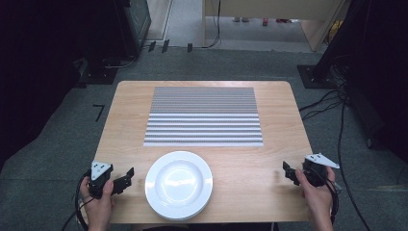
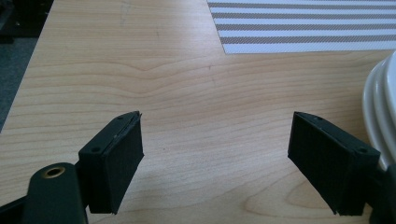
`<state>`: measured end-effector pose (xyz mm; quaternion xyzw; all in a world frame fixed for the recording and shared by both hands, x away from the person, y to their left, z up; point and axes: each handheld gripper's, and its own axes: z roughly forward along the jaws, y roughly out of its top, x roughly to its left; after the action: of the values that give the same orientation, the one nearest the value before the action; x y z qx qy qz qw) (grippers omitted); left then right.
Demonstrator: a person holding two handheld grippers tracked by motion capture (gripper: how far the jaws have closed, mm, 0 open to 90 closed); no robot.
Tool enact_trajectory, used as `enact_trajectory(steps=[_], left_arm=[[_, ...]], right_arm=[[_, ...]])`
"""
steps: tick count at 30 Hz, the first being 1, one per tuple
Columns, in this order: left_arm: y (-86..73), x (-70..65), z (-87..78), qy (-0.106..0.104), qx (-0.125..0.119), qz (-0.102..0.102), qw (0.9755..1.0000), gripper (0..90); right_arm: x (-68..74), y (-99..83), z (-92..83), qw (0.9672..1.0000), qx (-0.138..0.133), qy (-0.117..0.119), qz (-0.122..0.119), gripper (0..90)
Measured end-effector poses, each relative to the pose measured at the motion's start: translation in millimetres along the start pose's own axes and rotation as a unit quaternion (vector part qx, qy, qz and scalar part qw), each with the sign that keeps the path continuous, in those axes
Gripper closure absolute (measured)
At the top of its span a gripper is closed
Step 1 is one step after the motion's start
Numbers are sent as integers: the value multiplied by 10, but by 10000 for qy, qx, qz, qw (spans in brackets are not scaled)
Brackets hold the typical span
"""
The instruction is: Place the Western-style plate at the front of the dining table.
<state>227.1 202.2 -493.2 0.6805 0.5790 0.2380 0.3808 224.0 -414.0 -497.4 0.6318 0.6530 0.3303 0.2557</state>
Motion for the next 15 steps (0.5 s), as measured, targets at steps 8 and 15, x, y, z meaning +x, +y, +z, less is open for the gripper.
enact_trajectory(steps=[8, 15], left_arm=[[30, -100, -60, -278, -247, -89, 9993, 181], [20, -195, -91, -483, -295, 58, 9984, 180]], right_arm=[[362, 288, -121, 9982, -486, 346, -83, 156], [811, 527, -119, 9934, -726, 862, -237, 156]])
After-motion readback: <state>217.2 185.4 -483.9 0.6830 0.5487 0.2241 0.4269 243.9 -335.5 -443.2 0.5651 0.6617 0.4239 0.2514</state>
